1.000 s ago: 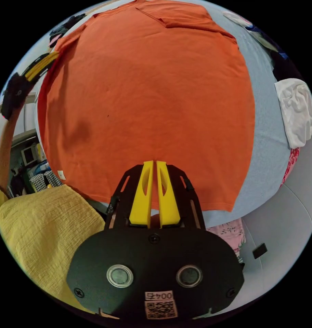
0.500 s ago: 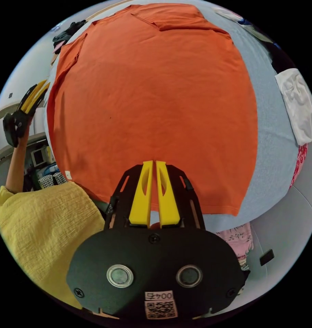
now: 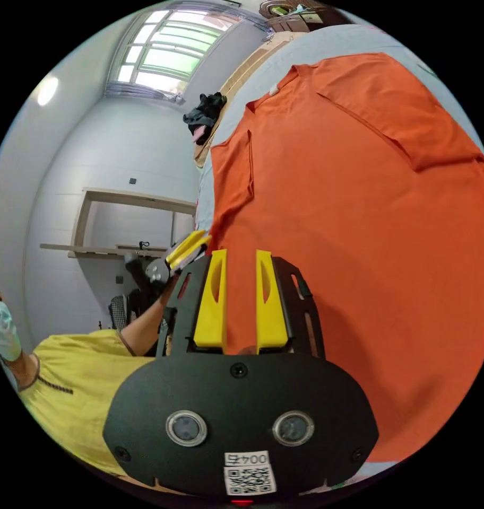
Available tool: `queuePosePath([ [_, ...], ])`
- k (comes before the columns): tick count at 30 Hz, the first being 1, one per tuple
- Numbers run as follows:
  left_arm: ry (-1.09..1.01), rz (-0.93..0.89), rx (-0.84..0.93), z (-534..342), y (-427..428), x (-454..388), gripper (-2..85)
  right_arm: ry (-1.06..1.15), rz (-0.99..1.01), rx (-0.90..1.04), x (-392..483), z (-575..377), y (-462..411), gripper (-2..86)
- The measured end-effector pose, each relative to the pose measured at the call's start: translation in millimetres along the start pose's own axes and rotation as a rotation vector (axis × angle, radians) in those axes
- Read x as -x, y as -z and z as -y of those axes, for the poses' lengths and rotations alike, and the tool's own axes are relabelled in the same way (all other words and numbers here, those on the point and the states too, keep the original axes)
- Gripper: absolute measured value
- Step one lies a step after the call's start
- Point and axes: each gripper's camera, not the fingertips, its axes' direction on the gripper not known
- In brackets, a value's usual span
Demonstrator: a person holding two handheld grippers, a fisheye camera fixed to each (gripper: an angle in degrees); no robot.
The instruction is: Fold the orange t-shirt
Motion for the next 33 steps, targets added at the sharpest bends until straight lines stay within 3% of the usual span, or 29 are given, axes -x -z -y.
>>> queuePosePath([
  [8, -0.048, 0.016, -0.004, 8.3, -12.6, 21.5, 7.1, 0.006, -0.095, 0.025, 13.8, 92.3, -76.0, 10.3],
  [15, -0.067, 0.002, -0.024, 17.2, -10.7, 50.1, 7.2, -0.004, -0.134, 0.057, 16.2, 124.2, -109.8, 11.1],
  [23, -0.034, 0.002, 0.01, 30.8, -21.6, 99.8, 4.7, -0.011, -0.118, 0.095, 25.2, 138.1, -139.5, 6.2],
  [28, 0.118, -0.05, -0.004, 30.2, -12.6, 159.8, 2.6, 0.055, -0.105, -0.004, 62.5, 134.4, -126.7, 1.9],
  [33, 0.363, -0.298, 0.003, 7.5, -22.5, 241.3, 1.9, 0.076, -0.174, -0.004, 77.8, 102.3, -148.0, 1.3],
])
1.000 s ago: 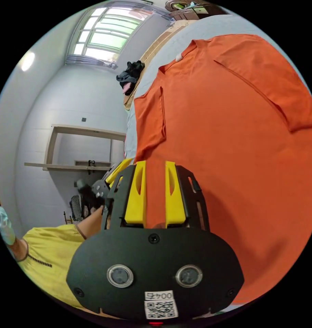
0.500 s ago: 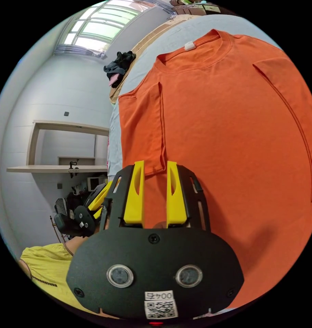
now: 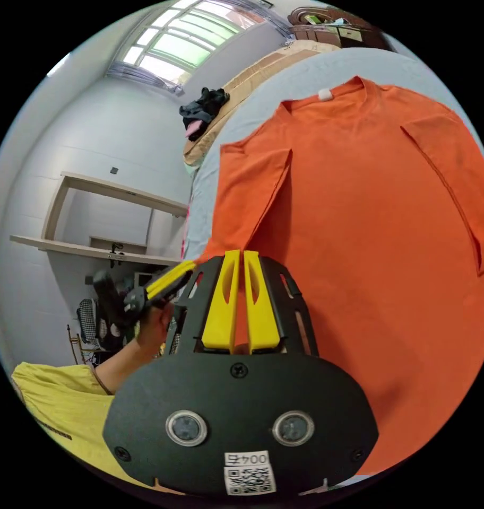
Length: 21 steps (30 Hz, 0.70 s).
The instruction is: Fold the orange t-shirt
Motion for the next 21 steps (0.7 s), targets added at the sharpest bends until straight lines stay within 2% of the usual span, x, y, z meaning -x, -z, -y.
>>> queuePosePath([
  [4, 0.061, -0.025, 0.065, 4.5, -8.7, 36.5, 1.7, -0.07, 0.013, 0.123, -13.5, -12.7, -51.6, 2.6],
  [10, 0.074, -0.094, 0.061, 21.1, 2.3, 78.2, 1.8, -0.026, -0.077, 0.085, -1.7, -3.1, -43.8, 4.8],
  [16, 0.171, -0.241, -0.028, 48.8, 35.5, 150.8, 3.0, 0.001, -0.101, 0.003, -0.3, 46.7, -28.4, 8.5],
  [21, 0.145, -0.257, -0.051, 133.7, 42.9, 199.6, 5.5, 0.014, -0.145, -0.034, -1.7, 99.3, -30.7, 9.2],
])
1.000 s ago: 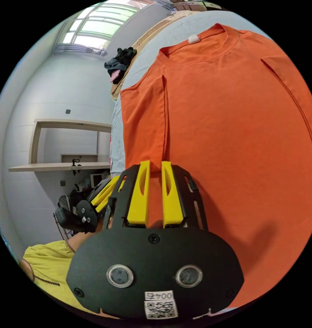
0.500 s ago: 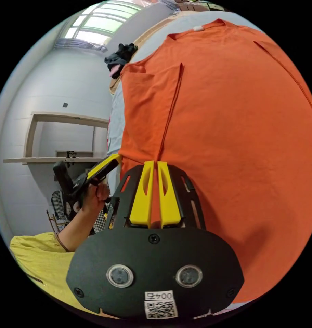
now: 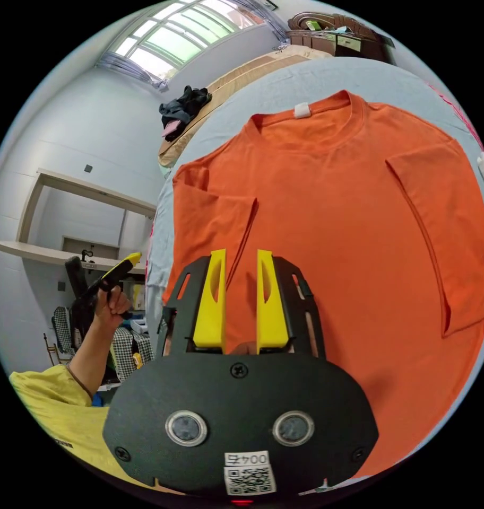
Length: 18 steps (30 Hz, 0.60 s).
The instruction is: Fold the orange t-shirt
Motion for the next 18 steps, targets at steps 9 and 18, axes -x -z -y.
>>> queuePosePath([
  [9, -0.141, 0.054, 0.154, 169.2, -46.6, -6.7, 12.9, -0.005, -0.013, 0.023, 4.7, 60.1, -30.9, 9.8],
  [18, -0.13, -0.044, 0.375, 235.5, -93.6, 1.8, 11.0, -0.082, 0.154, 0.042, -5.2, 66.6, -43.1, 7.2],
])
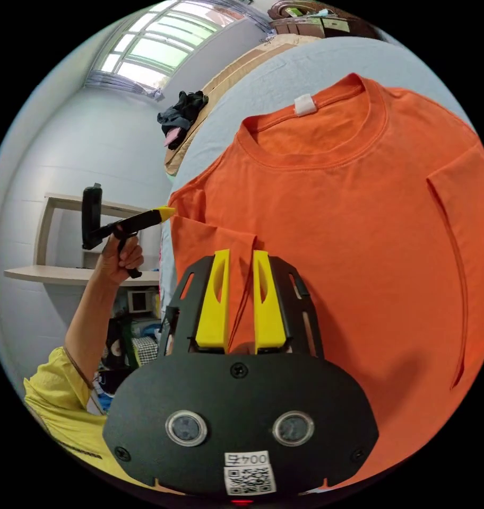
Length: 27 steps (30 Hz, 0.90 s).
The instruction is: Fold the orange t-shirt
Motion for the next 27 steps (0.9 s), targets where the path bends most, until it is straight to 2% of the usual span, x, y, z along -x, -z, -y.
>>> queuePosePath([
  [4, 0.047, -0.081, -0.003, 5.5, 2.7, 7.5, 5.5, 0.006, 0.053, -0.014, 3.0, -2.4, -6.8, 1.3],
  [9, 0.233, -0.046, -0.094, -2.6, 32.8, 12.9, 3.1, 0.139, -0.107, -0.232, 40.7, -27.8, 34.0, -0.2],
  [11, 0.279, -0.046, -0.083, 1.6, 29.7, 13.9, 2.9, 0.146, -0.215, -0.217, 40.6, -24.7, 30.5, -0.2],
  [15, 0.338, 0.023, 0.001, 18.5, 5.6, 9.6, 2.7, 0.086, -0.272, -0.158, 24.7, -10.2, 15.8, 0.3],
  [17, 0.35, 0.055, 0.014, 19.6, -2.3, 8.9, 2.6, 0.063, -0.243, -0.095, 14.8, -1.2, 4.4, 1.6],
  [22, 0.383, 0.014, -0.091, -11.2, 11.3, 15.9, 2.7, 0.062, -0.143, -0.207, 9.3, -15.7, 34.6, 6.9],
  [27, 0.242, -0.02, -0.225, -93.7, 46.5, -1.0, 3.0, 0.191, -0.046, -0.116, 27.6, -73.6, 31.5, 7.3],
])
